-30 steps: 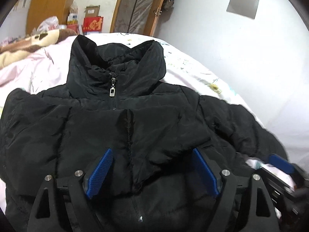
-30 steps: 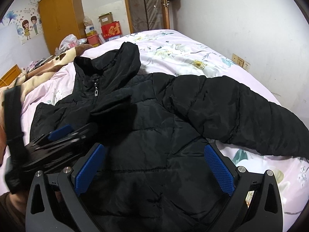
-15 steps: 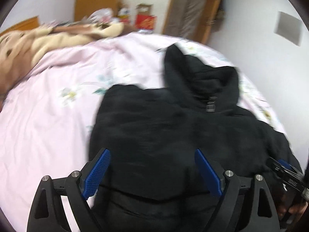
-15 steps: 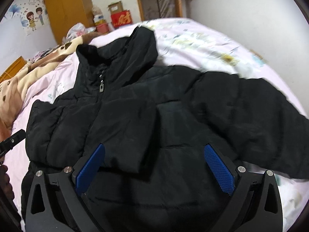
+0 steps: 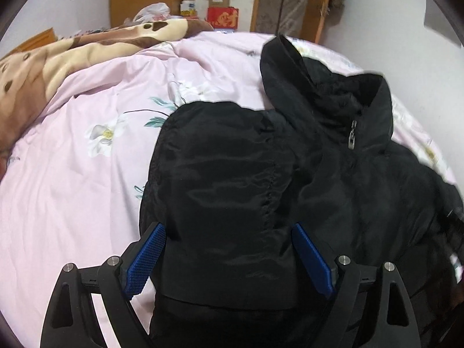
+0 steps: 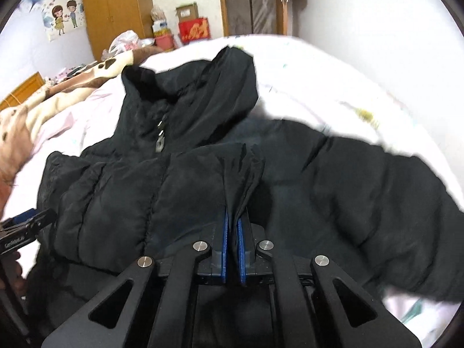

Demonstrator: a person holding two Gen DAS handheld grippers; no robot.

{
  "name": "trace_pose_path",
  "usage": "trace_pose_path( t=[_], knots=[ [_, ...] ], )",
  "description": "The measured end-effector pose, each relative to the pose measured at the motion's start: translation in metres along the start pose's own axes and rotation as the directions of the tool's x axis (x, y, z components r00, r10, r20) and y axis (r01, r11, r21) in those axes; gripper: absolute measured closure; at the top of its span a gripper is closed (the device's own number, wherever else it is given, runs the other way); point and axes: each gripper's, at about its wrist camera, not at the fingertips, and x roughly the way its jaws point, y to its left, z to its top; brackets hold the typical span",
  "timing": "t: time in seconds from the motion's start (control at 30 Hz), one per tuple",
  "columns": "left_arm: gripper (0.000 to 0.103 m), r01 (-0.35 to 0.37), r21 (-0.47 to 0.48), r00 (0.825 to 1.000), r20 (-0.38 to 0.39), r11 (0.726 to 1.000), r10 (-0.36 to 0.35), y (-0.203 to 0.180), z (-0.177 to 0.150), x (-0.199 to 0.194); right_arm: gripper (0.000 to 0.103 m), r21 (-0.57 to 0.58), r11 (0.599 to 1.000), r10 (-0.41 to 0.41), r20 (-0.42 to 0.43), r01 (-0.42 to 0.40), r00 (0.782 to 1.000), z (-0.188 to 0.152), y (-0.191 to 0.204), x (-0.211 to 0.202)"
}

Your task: Fold large clothes

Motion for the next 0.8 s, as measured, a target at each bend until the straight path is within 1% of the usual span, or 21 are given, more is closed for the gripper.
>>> trace_pose_path(
  t=[0.07,0.1,0.13,0.2,0.23,0.27,0.3,0.33,0.37,0.43,0.5,0.57,0.63,0.73,0.77,0.8],
  knots=[
    [0.014,-0.015,0.012,1.000,-0.004,1.000,0.015,-0.003,0.000,0.006,0.098,-0.007,0.999,-0.032,-0.035,0.032,0.999,-0.002,-0.002,0.012],
    [0.014,-0.029,0.018,0.999,-0.020,0.999,0.030,-0.004,-0.001,0.011,0.097,-0.020,0.999,-0.040,-0.066,0.038,0.997,-0.004,-0.002,0.021],
    [0.014,-0.041,0.027,0.999,-0.025,0.999,0.042,-0.006,-0.001,0.012,0.096,-0.033,0.998,-0.051,-0.088,0.048,0.995,-0.005,-0.001,0.026],
    [0.014,-0.055,0.046,0.998,-0.024,0.997,0.056,-0.009,-0.002,0.014,0.089,-0.056,0.995,-0.091,-0.086,0.086,0.992,-0.007,0.001,0.029],
    [0.014,-0.059,0.045,0.998,-0.028,0.997,0.060,-0.009,-0.002,0.014,0.082,-0.069,0.991,-0.116,-0.078,0.110,0.990,-0.007,0.002,0.026],
    [0.014,-0.057,0.038,0.998,-0.032,0.998,0.058,-0.007,-0.003,0.012,0.078,-0.083,0.987,-0.140,-0.064,0.135,0.988,-0.005,0.004,0.019],
    [0.014,-0.052,0.025,0.998,-0.035,0.998,0.053,-0.006,-0.003,0.009,0.075,-0.090,0.985,-0.154,-0.048,0.149,0.987,-0.005,0.005,0.014],
    [0.014,-0.044,0.013,0.998,-0.036,0.999,0.045,-0.005,-0.003,0.004,0.069,-0.095,0.981,-0.172,-0.013,0.170,0.985,-0.003,0.007,0.000],
    [0.014,-0.036,0.009,0.999,-0.035,0.999,0.036,-0.007,-0.004,0.000,0.060,-0.094,0.979,-0.181,0.004,0.180,0.984,-0.001,0.007,-0.007],
    [0.014,-0.028,0.003,0.999,-0.027,1.000,0.028,-0.010,-0.008,-0.012,0.049,-0.080,0.975,-0.206,0.047,0.209,0.977,0.004,0.008,-0.032],
    [0.014,-0.016,0.011,1.000,-0.018,1.000,0.016,-0.017,-0.013,-0.028,0.048,-0.075,0.973,-0.213,0.091,0.219,0.973,0.008,0.009,-0.061],
    [0.014,-0.002,0.016,1.000,-0.002,1.000,0.002,-0.023,-0.019,-0.045,0.048,-0.078,0.965,-0.238,0.131,0.249,0.962,0.011,0.011,-0.088],
    [0.014,0.027,0.018,1.000,0.011,0.999,-0.028,-0.031,-0.026,-0.064,0.047,-0.083,0.959,-0.254,0.178,0.271,0.951,0.011,0.014,-0.120],
    [0.014,0.061,0.043,0.998,0.032,0.997,-0.062,-0.048,-0.037,-0.091,0.042,-0.070,0.947,-0.289,0.253,0.315,0.923,0.007,0.012,-0.167],
    [0.014,0.067,0.059,0.997,0.036,0.996,-0.069,-0.054,-0.040,-0.099,0.041,-0.069,0.943,-0.296,0.269,0.325,0.916,0.006,0.013,-0.176],
    [0.014,0.079,0.077,0.996,0.043,0.994,-0.083,-0.061,-0.044,-0.108,0.041,-0.069,0.935,-0.313,0.295,0.347,0.903,0.004,0.012,-0.192]
  ],
)
